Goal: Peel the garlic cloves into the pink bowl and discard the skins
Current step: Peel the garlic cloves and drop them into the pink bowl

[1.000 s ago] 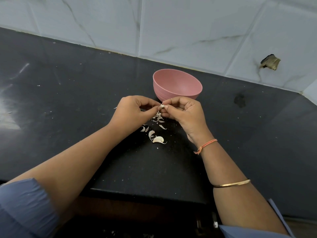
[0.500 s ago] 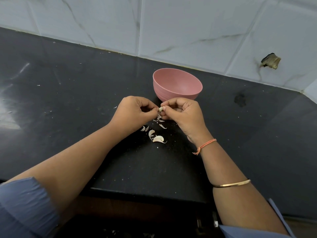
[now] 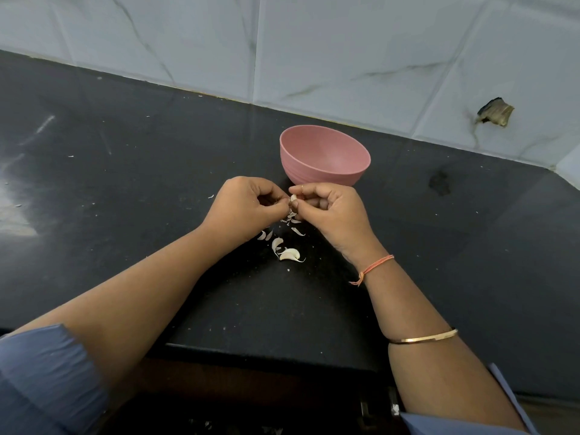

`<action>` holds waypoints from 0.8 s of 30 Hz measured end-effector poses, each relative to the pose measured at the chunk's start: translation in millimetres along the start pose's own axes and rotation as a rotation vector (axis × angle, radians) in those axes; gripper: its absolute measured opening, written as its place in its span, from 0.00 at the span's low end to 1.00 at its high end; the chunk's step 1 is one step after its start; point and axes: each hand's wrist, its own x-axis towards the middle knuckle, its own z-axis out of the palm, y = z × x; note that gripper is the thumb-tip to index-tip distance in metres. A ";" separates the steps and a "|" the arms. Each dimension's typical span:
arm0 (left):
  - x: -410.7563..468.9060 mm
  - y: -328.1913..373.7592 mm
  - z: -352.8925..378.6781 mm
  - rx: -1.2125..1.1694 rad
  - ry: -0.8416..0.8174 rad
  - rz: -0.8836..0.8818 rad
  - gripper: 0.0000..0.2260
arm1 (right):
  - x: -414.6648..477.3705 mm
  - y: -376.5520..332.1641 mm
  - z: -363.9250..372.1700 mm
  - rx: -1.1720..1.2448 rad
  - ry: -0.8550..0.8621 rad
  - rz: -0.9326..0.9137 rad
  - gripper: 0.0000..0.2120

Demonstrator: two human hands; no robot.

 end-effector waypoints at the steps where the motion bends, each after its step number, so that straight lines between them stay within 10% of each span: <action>1: 0.1 0.2 -0.2 0.003 0.005 -0.002 0.03 | 0.0 -0.4 -0.2 0.005 0.005 0.004 0.11; 24: 2.4 -3.4 -3.2 0.099 0.069 0.032 0.05 | -0.5 -6.5 -4.0 0.310 0.014 0.099 0.06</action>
